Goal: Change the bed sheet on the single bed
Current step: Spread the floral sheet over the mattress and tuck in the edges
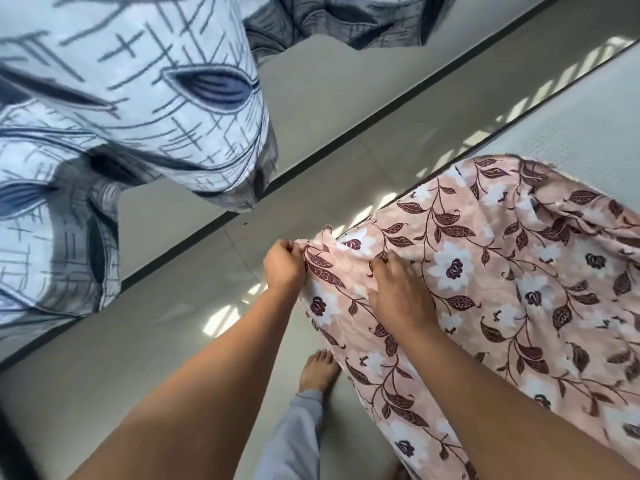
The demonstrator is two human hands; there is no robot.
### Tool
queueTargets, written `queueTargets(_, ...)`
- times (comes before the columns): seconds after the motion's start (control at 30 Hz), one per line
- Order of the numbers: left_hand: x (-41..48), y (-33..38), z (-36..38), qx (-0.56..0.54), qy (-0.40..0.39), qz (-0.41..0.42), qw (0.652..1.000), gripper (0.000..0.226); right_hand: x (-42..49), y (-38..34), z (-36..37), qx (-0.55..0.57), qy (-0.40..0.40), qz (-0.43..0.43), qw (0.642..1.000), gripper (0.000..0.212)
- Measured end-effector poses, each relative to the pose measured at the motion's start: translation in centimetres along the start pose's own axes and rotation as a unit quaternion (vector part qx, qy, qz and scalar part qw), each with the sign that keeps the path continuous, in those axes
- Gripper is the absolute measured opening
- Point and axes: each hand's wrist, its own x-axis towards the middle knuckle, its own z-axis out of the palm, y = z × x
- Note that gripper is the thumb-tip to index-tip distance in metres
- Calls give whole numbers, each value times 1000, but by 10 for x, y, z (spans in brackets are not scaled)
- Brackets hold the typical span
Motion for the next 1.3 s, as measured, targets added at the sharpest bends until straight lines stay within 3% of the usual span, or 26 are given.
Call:
queueTargets(0.17, -19, -5, 6, 88, 18, -22, 996, 30, -34, 12, 11, 39, -5, 36, 999, 68)
queueTargets(0.27, -54, -16, 11, 176, 18, 132, 975, 45, -66, 22, 21, 68, -14, 71, 995, 71)
queueTargets(0.4, -104, -41, 27, 372, -54, 355, 856, 67, -122, 44, 42, 104, -24, 147, 983, 74)
queueTargets(0.47, -131, -59, 40, 430, -118, 426, 787, 66, -157, 61, 56, 130, -22, 187, 973, 72)
queueTargets(0.53, -169, -75, 57, 443, -160, 478, 742, 66, -194, 84, 73, 164, -16, 236, 958, 69)
queueTargets(0.73, -291, -103, 121, 525, -264, 519, 621, 74, -315, 154, 136, 224, -14, 378, 898, 72)
queueTargets(0.83, -360, -113, 161, 518, -309, 536, 591, 70, -378, 188, 165, 243, -10, 432, 868, 68)
queueTargets(1.1, -519, -157, 260, 588, -347, 579, 446, 81, -517, 259, 246, 315, 10, 523, 792, 67)
queueTargets(1.17, -551, -169, 278, 606, -354, 583, 409, 81, -544, 272, 263, 343, 26, 550, 761, 70)
queueTargets(1.23, -581, -179, 295, 616, -354, 597, 374, 81, -569, 282, 280, 387, 24, 593, 706, 74)
queueTargets(1.3, -605, -188, 311, 626, -352, 609, 337, 79, -591, 291, 297, 465, 17, 642, 609, 70)
